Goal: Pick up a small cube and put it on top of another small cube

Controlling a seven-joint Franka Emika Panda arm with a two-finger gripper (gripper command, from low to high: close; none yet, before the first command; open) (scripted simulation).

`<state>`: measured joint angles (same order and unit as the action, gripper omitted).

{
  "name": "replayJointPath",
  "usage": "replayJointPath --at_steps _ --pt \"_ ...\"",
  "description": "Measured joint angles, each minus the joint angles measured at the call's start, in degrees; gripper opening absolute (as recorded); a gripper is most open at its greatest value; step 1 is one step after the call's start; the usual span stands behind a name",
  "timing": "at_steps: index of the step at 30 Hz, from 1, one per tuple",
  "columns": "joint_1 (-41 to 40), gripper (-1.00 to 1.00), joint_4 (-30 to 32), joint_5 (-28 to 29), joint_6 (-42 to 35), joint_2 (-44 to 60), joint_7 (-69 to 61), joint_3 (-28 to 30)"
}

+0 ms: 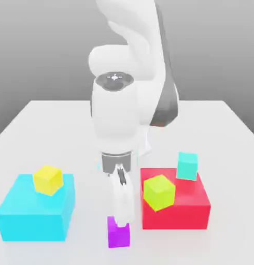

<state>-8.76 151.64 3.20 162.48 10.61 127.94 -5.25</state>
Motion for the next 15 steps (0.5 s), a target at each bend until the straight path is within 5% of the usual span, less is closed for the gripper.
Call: replayJointPath --at_steps 3,4,15 --pt "1.43 0.00 -0.99 1.57 4.93 6.17 1.62 1.79" --pt "1.90 -1.00 -1.35 1.81 6.57 8.18 1.86 2.32" --pt "1.18 -1.00 -0.14 0.18 1.49 1.78 0.64 1.23"
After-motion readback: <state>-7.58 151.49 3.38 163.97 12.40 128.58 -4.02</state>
